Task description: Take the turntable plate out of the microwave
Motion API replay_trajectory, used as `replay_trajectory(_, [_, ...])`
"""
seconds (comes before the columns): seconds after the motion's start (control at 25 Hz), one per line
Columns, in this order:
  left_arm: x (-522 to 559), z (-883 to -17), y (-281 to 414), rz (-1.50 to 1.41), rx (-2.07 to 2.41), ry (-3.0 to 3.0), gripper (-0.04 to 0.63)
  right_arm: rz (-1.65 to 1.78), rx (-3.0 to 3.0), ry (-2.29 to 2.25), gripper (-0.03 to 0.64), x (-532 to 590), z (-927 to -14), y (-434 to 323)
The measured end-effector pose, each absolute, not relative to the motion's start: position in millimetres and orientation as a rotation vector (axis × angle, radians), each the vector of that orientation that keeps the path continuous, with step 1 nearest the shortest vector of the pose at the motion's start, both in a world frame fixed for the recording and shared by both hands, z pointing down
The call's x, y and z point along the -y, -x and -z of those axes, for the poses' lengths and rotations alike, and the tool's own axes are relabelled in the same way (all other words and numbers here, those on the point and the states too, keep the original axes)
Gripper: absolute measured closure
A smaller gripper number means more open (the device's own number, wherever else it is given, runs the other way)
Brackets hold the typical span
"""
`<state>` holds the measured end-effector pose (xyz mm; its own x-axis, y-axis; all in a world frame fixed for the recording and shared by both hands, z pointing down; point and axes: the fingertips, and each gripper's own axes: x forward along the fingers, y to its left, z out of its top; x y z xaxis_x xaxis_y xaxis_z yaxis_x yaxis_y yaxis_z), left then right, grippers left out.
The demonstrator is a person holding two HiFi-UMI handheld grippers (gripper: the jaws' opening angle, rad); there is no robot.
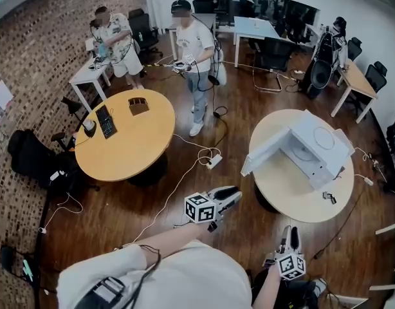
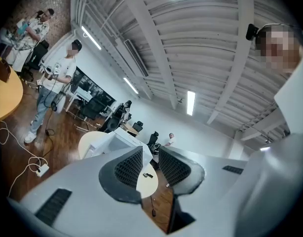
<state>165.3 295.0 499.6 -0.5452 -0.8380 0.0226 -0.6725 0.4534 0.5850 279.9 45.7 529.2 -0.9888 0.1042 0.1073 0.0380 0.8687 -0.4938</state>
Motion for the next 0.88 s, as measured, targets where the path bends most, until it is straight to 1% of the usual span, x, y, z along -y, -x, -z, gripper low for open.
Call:
replay_trajectory(0.64, [-288.9,-526.8,-191.1,0.75,2.336,-1.265,0.508,-0.796,2.886,0.062,0.46,-36.3,-545.9,-291.7])
replay_trajectory(0.88, [-286.4,-531.0,-176.0,0.732,2.309,-1.279,0.508,-0.806,2.881,0.007,0.46,-35.2,-551.2,-293.6])
